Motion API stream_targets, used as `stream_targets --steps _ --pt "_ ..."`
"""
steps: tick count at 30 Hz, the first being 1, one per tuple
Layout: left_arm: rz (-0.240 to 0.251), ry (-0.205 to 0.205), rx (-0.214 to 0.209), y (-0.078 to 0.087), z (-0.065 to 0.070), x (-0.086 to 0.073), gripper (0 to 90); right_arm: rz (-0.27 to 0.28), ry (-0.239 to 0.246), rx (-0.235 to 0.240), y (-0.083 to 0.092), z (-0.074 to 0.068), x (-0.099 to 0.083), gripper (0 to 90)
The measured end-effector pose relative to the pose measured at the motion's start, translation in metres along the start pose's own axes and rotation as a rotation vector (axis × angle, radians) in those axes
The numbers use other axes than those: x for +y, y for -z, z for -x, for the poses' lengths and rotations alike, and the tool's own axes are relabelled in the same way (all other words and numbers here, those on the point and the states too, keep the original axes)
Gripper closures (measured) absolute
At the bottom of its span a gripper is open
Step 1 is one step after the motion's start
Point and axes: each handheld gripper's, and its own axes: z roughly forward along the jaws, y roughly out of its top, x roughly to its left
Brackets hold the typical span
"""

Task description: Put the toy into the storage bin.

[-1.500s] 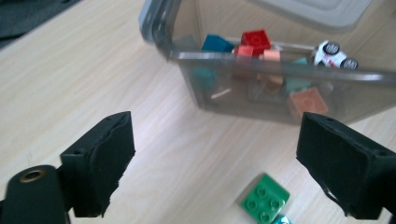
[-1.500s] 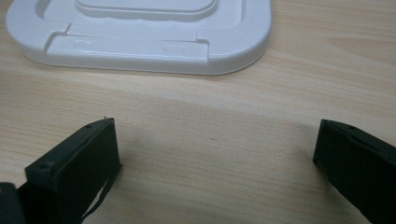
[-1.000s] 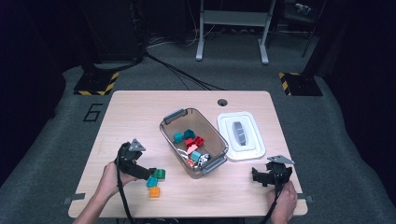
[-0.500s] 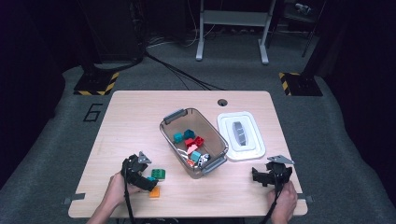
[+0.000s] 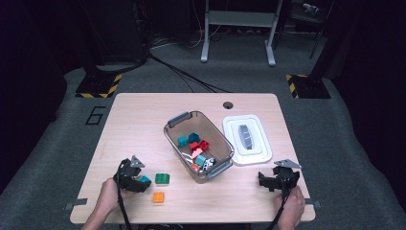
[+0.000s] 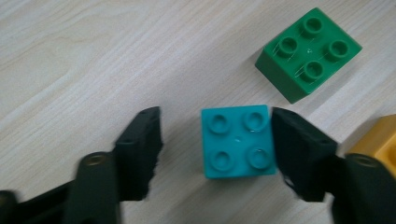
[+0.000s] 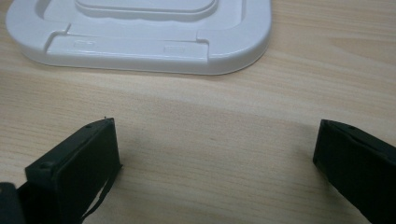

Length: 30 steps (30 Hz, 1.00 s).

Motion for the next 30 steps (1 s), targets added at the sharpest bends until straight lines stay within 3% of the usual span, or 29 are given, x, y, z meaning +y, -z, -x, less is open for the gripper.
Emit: stream_targets --steps 4,5,16,30 --pt "0.016 -0.020 -0.001 0.001 -0.001 -0.003 57.1 0.000 0.000 0.000 0.000 0.000 0.000 0.0" --pt "0.014 -0.019 -0.005 0.001 -0.002 -0.003 58.0 0.000 0.000 0.000 0.000 0.000 0.000 0.0" --pt "0.040 -0.013 -0.014 0.013 -0.011 0.007 58.9 0.001 0.002 0.000 0.000 0.000 0.000 0.0" --pt "0.077 -0.044 -0.060 0.030 -0.016 0.039 59.0 0.001 0.002 0.001 0.000 0.000 0.000 0.0"
